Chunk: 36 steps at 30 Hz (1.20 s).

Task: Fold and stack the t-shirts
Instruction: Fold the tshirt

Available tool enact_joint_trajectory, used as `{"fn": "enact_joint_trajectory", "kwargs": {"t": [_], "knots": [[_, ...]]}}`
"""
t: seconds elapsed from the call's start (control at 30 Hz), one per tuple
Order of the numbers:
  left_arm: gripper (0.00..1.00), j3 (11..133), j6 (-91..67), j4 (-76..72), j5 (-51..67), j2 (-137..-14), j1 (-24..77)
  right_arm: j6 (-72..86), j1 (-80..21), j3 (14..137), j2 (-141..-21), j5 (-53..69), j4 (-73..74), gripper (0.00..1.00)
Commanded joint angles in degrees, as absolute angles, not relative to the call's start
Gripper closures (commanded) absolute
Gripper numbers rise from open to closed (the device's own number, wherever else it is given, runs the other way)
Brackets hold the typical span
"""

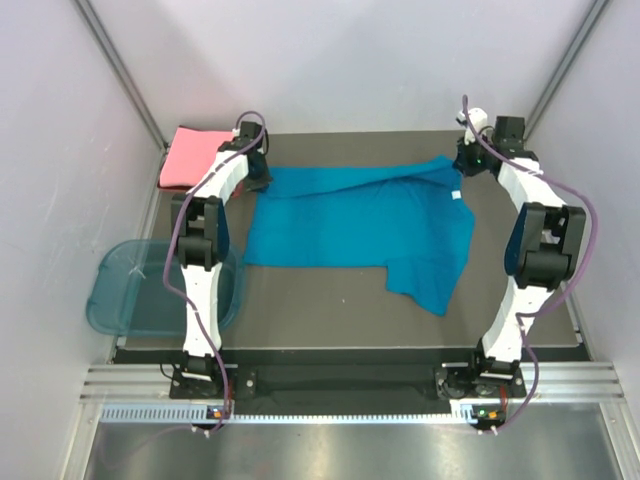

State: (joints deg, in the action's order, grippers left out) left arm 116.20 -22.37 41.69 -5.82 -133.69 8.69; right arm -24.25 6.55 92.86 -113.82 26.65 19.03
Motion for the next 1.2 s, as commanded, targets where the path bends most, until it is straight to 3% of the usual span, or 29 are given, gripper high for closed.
{"fn": "enact_joint_trajectory", "kwargs": {"t": [0.0, 0.4, 0.6, 0.63, 0.77, 0.87, 1.17], "knots": [[0.96, 118.74, -22.15, 42.45, -6.15, -134.73, 8.79, -24.61, 6.94, 89.49, -109.00, 28.21, 16.53, 1.00], [0.97, 118.92, -22.15, 43.59, -6.07, -135.18, 8.79, -20.40, 6.50, 83.59, -106.08, 28.66, 22.49, 0.98], [0.97, 118.74, -21.80, 43.59, -5.28, -135.00, 8.88, -17.67, 6.42, 86.04, -108.63, 27.86, 32.42, 0.94], [0.97, 118.74, -21.80, 43.51, -5.01, -135.00, 8.88, -17.58, 6.42, 86.22, -108.63, 28.30, 33.48, 0.93], [0.97, 118.83, -21.62, 43.68, -4.75, -134.74, 8.88, -16.35, 6.42, 86.48, -108.37, 28.48, 35.42, 0.71], [0.97, 118.48, -21.36, 43.60, -4.57, -134.56, 8.88, -12.76, 6.07, 86.83, -108.28, 29.61, 32.71, 0.64], [0.96, 117.25, -21.80, 42.45, -3.16, -134.03, 8.96, -6.68, -3.33, 95.53, -116.97, 27.32, 21.10, 0.61]]}}
